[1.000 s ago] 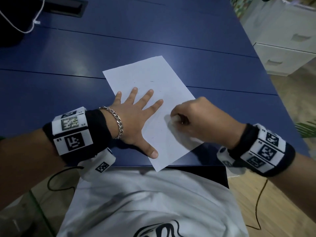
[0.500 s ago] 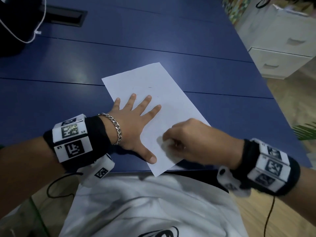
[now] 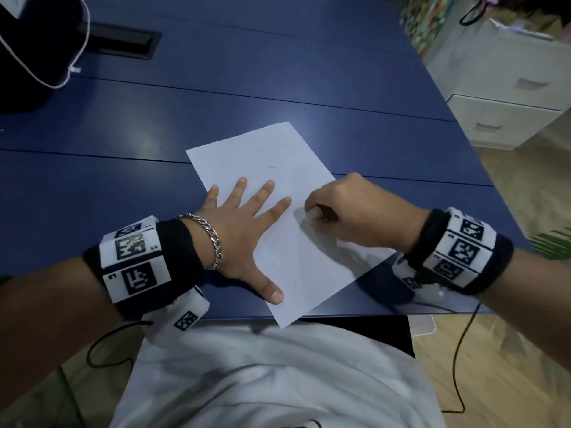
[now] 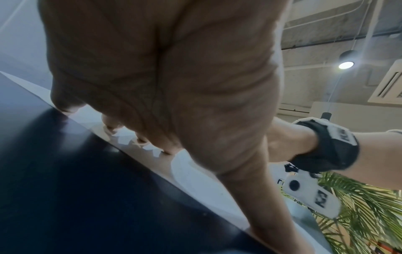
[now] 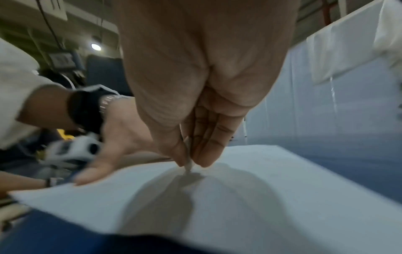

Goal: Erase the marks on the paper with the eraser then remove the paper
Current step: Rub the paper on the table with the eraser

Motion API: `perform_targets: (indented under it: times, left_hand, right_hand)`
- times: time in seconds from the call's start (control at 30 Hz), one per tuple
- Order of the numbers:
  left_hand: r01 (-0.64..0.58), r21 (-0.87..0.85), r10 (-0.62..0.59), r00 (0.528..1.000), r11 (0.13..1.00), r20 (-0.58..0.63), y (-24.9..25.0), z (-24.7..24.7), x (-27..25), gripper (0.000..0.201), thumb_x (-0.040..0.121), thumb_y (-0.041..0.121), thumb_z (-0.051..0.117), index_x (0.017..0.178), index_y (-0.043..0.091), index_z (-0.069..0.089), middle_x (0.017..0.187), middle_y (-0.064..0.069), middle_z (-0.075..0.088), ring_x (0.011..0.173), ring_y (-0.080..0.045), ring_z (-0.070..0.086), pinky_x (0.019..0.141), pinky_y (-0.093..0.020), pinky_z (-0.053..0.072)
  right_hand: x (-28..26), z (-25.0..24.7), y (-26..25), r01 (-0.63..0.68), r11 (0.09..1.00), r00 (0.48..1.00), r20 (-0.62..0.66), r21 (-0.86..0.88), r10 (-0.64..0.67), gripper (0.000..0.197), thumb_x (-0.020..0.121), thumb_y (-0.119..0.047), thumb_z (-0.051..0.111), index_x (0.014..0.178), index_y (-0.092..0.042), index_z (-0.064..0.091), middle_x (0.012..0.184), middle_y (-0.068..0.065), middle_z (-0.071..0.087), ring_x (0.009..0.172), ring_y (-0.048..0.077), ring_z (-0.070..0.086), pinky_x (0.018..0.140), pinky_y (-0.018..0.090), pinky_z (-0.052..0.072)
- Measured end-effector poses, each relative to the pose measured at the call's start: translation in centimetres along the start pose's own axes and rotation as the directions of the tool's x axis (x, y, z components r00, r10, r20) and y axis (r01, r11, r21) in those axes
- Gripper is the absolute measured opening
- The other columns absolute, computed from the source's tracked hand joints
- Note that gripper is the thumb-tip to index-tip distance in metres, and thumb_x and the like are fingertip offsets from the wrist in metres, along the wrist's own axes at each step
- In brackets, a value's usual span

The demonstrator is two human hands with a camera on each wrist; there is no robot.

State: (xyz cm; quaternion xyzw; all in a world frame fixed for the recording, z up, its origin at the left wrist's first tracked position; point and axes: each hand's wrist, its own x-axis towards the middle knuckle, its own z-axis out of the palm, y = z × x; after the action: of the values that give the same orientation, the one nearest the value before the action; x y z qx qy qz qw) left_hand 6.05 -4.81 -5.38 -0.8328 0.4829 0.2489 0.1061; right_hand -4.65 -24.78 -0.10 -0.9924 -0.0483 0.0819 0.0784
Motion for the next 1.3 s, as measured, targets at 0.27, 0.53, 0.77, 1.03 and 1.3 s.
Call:
perform_targets:
  times: [0.27,0.53,0.77,1.03,1.3]
  left_hand:
    - [-0.001,0.005,0.001,1.0,1.0,-0.003,0.1,0.1,0.1,0.159,0.034,0.109,0.051,0.148,0.045,-0.04,0.16,0.007,-0.045,0.151,-0.038,-0.034,0.119,-0.071,-0.007]
    - [0.001,-0.001,-0.001,1.0,1.0,-0.006,0.1,0.1,0.0,0.159,0.035,0.108,0.053,0.148,0.046,-0.039,0.16,0.008,-0.045,0.151,-0.037,-0.034,0.12,-0.07,-0.007]
    - [-0.004,0.008,0.004,1.0,1.0,-0.008,0.0,0.1,0.1,0.158,0.036,0.109,0.052,0.15,0.045,-0.038,0.161,0.006,-0.043,0.151,-0.038,-0.032,0.119,-0.071,-0.008]
    - [0.008,0.016,-0.008,1.0,1.0,0.007,0.1,-0.1,0.1,0.159,0.035,0.109,0.051,0.149,0.044,-0.039,0.16,0.007,-0.045,0.151,-0.038,-0.033,0.12,-0.07,-0.007]
    - [-0.016,-0.019,0.015,1.0,1.0,-0.014,-0.1,0.0,-0.3,0.158,0.035,0.111,0.048,0.147,0.044,-0.042,0.159,0.011,-0.046,0.152,-0.034,-0.032,0.121,-0.067,-0.008]
  right_hand:
    - [0.4,-0.1,-0.2,-0.017,1.0,1.0,0.011,-0.01,0.017,0.015,0.092,-0.016,0.058,0.097,-0.017,0.072,0.079,-0.003,0.069,0.074,0.024,0.062,0.07,0.043,0.056]
    - [-0.3,0.8,-3.3,0.087,0.996,0.991,0.102,0.01,-0.088,0.014,0.096,-0.018,0.056,0.098,-0.015,0.07,0.084,0.001,0.067,0.077,0.024,0.061,0.071,0.041,0.054]
    - [-0.4,1.8,-4.1,0.131,0.988,0.99,0.033,0.08,-0.134,0.012,0.093,-0.018,0.053,0.092,-0.015,0.065,0.079,0.002,0.067,0.07,0.028,0.06,0.068,0.041,0.053]
    - [-0.2,1.4,0.2,-0.059,0.995,0.993,-0.097,0.083,0.067,0.016,0.094,-0.02,0.057,0.088,-0.015,0.071,0.071,-0.002,0.069,0.062,0.019,0.058,0.064,0.037,0.052]
    - [-6.5,-1.4,1.7,-0.2,0.947,0.964,-0.119,0.251,0.236,0.013,0.097,-0.03,0.073,0.109,-0.03,0.078,0.083,-0.014,0.076,0.077,0.002,0.069,0.072,0.014,0.051]
